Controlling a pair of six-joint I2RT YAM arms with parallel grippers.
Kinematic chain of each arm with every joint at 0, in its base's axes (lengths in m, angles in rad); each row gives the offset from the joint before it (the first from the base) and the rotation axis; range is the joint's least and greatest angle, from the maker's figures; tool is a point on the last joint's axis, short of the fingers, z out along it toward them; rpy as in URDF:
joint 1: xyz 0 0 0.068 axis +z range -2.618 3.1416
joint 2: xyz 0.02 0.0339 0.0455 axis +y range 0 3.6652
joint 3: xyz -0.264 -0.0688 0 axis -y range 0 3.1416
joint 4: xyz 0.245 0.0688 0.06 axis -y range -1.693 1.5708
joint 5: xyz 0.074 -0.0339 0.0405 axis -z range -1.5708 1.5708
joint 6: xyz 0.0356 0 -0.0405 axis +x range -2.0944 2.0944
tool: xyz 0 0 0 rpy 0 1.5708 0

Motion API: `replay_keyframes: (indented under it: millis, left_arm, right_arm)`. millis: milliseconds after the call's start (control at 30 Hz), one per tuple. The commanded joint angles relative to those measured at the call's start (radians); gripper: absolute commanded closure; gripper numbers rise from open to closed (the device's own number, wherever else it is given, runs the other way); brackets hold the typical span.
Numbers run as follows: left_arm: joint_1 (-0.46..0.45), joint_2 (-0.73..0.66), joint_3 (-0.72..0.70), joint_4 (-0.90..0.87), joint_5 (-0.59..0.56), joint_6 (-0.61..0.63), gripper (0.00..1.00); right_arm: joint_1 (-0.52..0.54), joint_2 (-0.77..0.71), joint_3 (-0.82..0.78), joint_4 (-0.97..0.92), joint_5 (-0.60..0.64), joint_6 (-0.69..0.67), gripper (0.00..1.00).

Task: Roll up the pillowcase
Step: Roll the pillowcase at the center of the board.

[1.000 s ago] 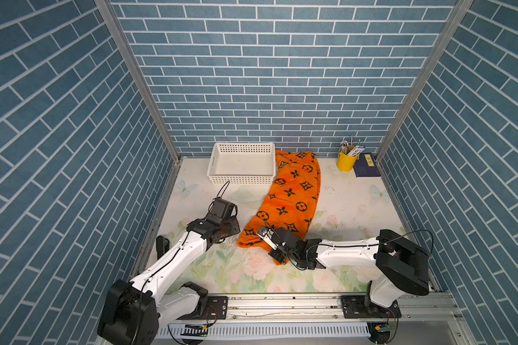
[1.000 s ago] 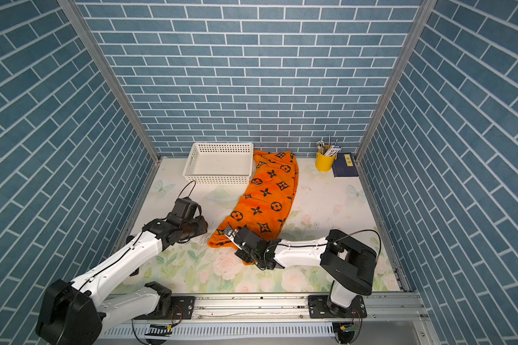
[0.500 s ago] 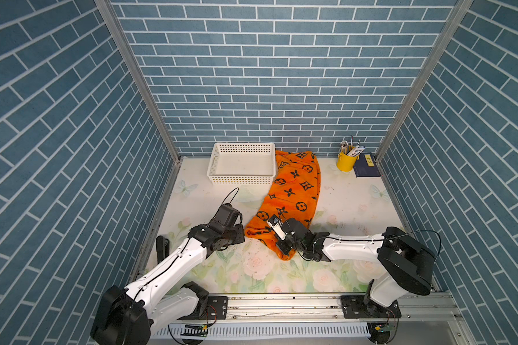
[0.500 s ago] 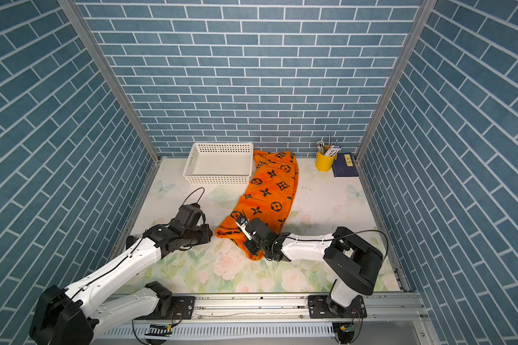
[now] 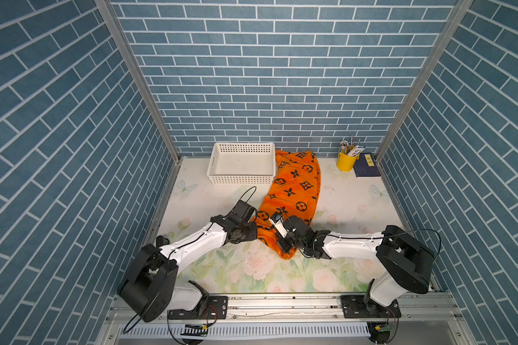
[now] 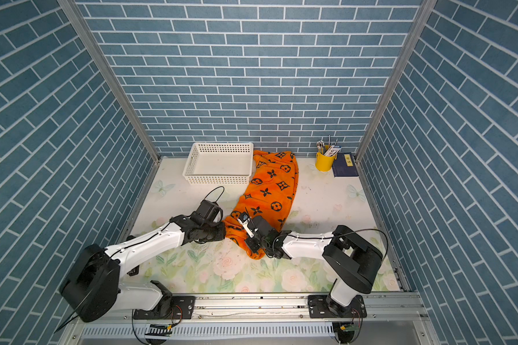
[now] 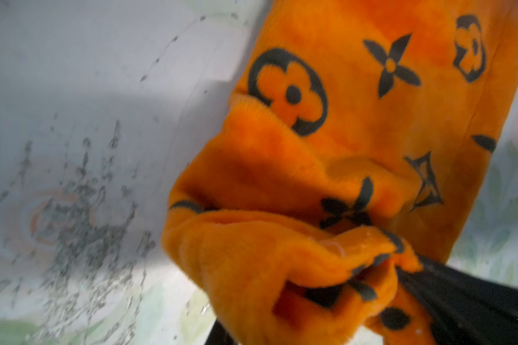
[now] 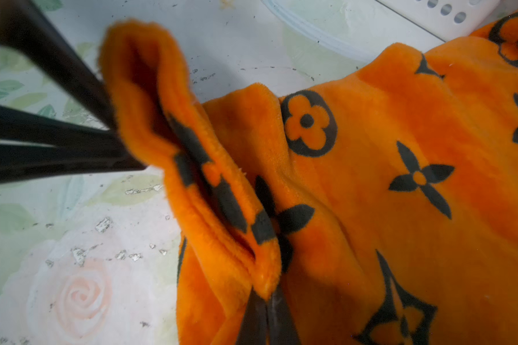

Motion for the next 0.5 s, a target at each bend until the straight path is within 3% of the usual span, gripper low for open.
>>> replay_keyframes:
  millis: [0, 167, 267, 400, 467]
  left_arm:
    - [-0.005, 0.08, 0.068, 0.073, -0.019, 0.016, 0.79]
    - [-0.004, 0.193, 0.089, 0.085, -0.026, 0.008, 0.82]
    - [-0.004, 0.215, 0.075, 0.096, -0.032, -0.006, 0.83]
    - [-0.004, 0.234, 0.067, 0.109, -0.031, -0.02, 0.84]
    - [-0.004, 0.246, 0.066, 0.112, -0.03, -0.032, 0.84]
  right_arm:
    - [-0.006, -0.007, -0.002, 0.001, 0.008, 0.025, 1.0]
    - [-0.006, -0.019, 0.004, -0.019, 0.011, 0.017, 0.99]
    - [-0.001, -0.04, 0.032, -0.07, 0.014, 0.006, 0.6]
    - [0.04, -0.092, 0.064, -0.161, 0.067, -0.001, 0.37]
    - [0.067, -0.117, 0.064, -0.203, 0.079, 0.006, 0.33]
